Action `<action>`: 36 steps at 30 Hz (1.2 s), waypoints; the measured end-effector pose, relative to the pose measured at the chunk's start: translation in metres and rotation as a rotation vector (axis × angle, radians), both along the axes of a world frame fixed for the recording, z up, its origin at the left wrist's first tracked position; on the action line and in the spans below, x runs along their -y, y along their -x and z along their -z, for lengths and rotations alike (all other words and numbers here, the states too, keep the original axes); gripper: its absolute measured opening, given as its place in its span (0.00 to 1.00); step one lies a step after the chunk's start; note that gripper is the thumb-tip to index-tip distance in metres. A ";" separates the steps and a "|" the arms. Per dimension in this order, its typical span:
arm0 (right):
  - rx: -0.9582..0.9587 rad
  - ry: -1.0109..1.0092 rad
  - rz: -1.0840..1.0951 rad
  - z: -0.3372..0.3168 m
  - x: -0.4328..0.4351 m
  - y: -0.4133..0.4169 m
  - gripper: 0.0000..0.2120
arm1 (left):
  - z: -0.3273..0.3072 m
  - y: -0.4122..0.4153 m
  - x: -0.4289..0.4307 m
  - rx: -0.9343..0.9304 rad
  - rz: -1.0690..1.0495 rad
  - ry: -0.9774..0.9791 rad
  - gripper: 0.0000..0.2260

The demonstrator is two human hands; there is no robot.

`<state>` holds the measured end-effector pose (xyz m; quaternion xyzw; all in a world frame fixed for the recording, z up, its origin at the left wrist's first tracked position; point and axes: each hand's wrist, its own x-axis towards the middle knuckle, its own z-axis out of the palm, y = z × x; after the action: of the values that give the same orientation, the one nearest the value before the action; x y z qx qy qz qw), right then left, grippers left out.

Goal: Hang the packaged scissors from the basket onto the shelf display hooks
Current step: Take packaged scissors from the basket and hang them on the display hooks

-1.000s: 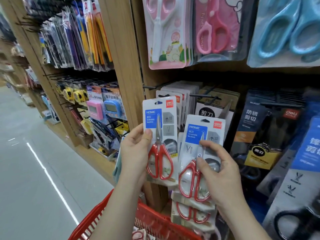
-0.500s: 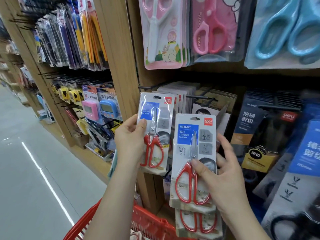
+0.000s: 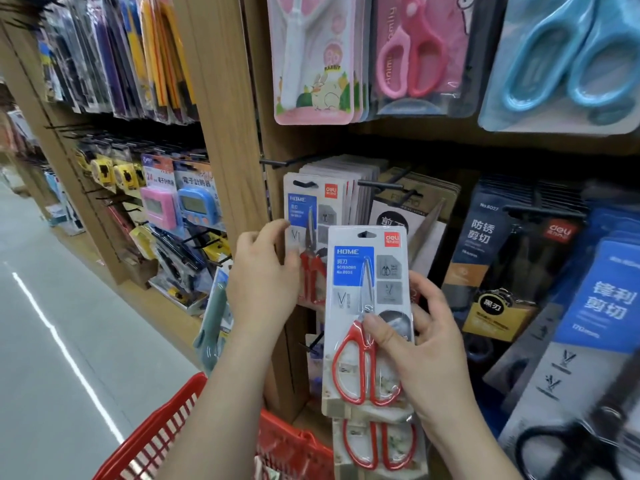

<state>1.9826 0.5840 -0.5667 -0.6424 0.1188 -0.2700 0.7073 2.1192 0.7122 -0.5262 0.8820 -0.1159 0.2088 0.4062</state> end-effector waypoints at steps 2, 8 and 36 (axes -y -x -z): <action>0.005 -0.011 0.015 -0.001 0.001 -0.001 0.30 | -0.005 0.015 -0.005 -0.084 0.106 0.169 0.07; 0.025 -0.004 -0.019 -0.006 -0.009 -0.001 0.28 | -0.003 0.050 -0.004 -0.433 0.455 0.435 0.03; -0.177 0.202 0.202 0.003 -0.004 -0.008 0.10 | -0.033 0.017 -0.021 -0.361 0.315 0.865 0.07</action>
<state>1.9908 0.5876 -0.5699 -0.7163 0.2166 -0.2926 0.5953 2.1026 0.7330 -0.4936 0.6263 -0.0783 0.0179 0.7754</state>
